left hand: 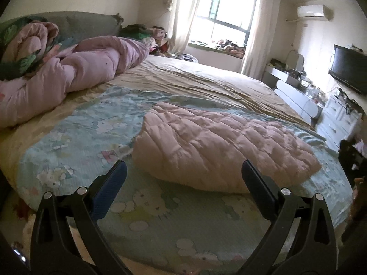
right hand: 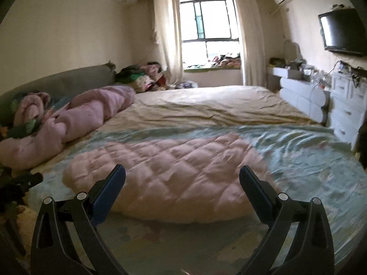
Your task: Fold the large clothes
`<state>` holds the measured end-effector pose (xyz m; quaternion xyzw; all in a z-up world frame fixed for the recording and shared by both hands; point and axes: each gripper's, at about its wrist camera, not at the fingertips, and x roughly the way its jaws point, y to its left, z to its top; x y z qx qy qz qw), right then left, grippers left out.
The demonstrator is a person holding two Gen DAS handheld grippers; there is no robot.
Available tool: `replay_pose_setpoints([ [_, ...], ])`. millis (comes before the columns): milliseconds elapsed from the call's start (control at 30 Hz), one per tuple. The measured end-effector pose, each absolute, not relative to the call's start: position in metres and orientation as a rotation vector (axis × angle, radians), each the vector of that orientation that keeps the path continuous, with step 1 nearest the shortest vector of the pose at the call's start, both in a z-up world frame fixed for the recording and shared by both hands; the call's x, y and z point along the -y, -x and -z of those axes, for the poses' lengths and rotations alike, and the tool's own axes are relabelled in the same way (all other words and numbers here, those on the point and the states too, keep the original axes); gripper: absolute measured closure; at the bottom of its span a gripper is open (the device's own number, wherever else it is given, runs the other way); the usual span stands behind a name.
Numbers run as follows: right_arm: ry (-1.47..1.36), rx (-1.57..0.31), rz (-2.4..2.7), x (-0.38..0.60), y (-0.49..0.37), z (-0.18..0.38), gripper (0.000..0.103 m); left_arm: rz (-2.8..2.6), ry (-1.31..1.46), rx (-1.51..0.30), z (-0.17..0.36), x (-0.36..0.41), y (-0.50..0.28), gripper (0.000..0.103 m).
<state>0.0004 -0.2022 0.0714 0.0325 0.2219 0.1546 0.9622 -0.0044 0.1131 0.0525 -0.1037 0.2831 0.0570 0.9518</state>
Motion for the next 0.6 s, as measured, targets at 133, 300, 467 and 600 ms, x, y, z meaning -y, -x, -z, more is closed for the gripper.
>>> replay_pose_setpoints([
  [133,-0.068,-0.483,-0.316,0.189,0.013,-0.054,0.004,-0.105,0.19,-0.572,-0.045,-0.101,0.02,0.009],
  [300,-0.04,-0.525,-0.297,0.175,0.027,-0.023,0.004,-0.103,0.163,-0.597,-0.03,-0.09,0.027,0.009],
  [467,-0.028,-0.588,-0.319,0.164,0.04,0.003,0.004,-0.1,0.174,-0.648,-0.011,-0.089,0.023,0.009],
  [600,-0.019,-0.604,-0.335,0.156,0.04,0.01,0.004,-0.114,0.162,-0.669,-0.002,-0.087,0.023,0.009],
])
